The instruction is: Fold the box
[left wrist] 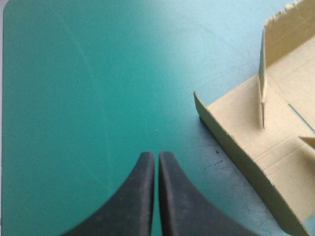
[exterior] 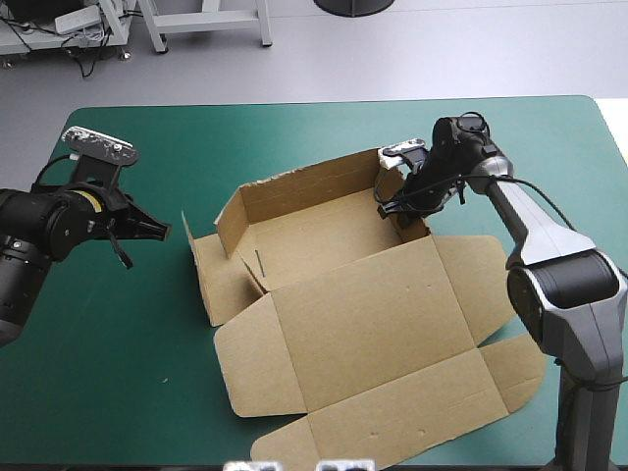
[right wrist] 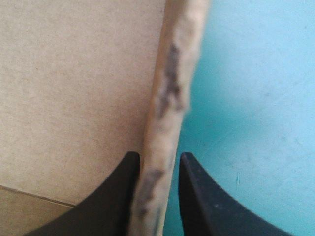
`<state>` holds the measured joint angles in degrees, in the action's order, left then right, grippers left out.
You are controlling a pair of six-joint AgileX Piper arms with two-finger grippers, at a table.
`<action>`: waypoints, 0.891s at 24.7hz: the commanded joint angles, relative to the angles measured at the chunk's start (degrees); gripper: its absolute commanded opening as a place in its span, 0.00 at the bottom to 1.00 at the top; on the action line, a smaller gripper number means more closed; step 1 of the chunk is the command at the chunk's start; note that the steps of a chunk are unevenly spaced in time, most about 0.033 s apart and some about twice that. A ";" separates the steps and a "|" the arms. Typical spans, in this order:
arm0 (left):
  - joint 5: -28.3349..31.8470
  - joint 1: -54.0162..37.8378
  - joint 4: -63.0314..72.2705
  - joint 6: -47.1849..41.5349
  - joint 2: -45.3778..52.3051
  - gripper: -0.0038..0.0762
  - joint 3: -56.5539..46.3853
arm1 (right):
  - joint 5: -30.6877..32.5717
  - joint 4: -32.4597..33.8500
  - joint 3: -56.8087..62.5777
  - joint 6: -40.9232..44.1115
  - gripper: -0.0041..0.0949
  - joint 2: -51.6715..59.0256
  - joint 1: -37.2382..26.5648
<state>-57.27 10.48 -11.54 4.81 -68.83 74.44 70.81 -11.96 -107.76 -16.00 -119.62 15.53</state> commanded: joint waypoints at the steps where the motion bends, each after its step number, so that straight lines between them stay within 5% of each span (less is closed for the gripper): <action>1: 3.14 -0.11 -0.20 -2.80 1.47 0.06 1.53 | 1.23 -3.41 -4.48 -1.69 0.02 3.23 -0.12; 11: 1.32 -0.11 -3.62 -5.63 1.47 0.06 1.53 | 1.31 -14.16 -8.34 -3.84 0.02 10.12 -6.94; 22: 7.53 -3.15 -4.21 -14.05 1.47 0.06 1.53 | 1.31 -26.61 -7.19 -9.20 0.02 27.39 -23.06</action>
<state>-55.31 9.11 -18.72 -8.75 -68.83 74.44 71.40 -31.86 -114.08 -25.03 -95.96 -4.97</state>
